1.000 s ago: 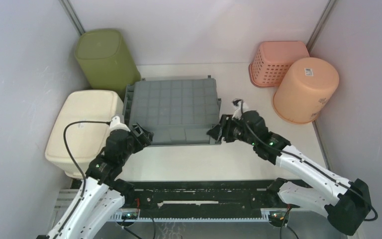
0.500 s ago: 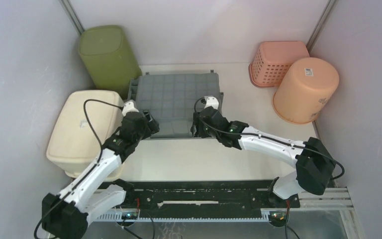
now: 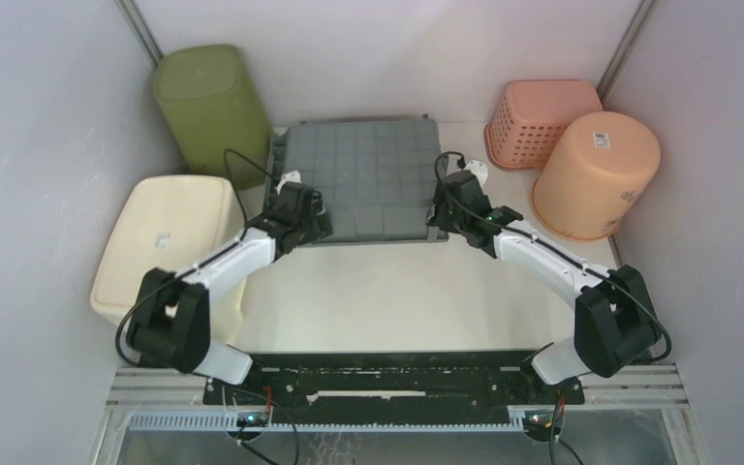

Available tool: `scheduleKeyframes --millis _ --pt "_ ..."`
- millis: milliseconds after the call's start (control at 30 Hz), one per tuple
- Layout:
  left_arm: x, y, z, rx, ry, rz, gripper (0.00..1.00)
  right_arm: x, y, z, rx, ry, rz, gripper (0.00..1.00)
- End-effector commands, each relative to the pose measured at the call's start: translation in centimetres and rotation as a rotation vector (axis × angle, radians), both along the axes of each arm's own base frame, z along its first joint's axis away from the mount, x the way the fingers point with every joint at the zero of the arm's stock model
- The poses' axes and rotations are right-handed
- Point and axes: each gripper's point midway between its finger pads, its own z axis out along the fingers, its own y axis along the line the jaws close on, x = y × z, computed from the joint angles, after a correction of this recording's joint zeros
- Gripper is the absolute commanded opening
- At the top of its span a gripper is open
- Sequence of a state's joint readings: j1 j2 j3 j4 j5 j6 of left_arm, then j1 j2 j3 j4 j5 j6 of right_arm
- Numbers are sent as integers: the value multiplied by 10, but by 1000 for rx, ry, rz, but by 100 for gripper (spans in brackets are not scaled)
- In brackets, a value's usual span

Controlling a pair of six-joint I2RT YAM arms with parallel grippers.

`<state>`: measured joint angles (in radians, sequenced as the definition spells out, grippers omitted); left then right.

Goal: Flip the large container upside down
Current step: Move the container to the center of the board.

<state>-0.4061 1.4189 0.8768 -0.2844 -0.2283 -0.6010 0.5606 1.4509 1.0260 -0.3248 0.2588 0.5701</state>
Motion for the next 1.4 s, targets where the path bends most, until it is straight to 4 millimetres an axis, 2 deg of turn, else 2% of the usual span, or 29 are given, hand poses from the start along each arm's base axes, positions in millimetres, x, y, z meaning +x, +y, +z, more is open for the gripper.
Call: scheduleKeyframes --millis 0,200,367,467,600,733,867,900,933,967,1000,1133,1233,1300,1367 --pt "75 -16 56 -17 -221 -15 76 27 5 11 74 -33 31 60" --pt "112 -6 56 -20 -220 -7 76 48 4 -1 99 -4 34 60" --pt "136 -20 64 -46 -251 -91 75 62 -7 -4 118 -16 27 61" --pt "142 -30 59 -62 -246 -130 75 80 -19 0 140 -25 8 62" --pt "152 -35 59 -75 -248 -163 76 109 -24 11 147 -45 0 62" --pt "148 -40 68 -114 -263 -194 76 124 -35 21 132 -55 -13 63" --pt "129 -34 85 -131 -315 -192 76 130 -55 30 140 -51 -42 63" --pt "123 -31 89 -126 -325 -183 77 127 -60 33 145 -49 -51 63" --pt "117 -26 92 -117 -330 -174 82 122 -64 38 146 -50 -61 63" --pt "111 -22 98 -111 -346 -166 94 117 -67 43 145 -63 -67 63" --pt "101 -18 110 -109 -376 -161 99 109 -71 47 141 -77 -75 63" --pt "60 -1 137 -98 -521 -138 100 68 -90 55 121 -131 -119 66" --pt "30 22 155 -58 -634 -87 100 35 -109 57 93 -198 -166 66" --pt "14 39 158 -27 -666 -35 100 14 -123 61 61 -279 -185 67" --pt "2 54 155 0 -674 23 100 -7 -134 60 11 -350 -177 75"
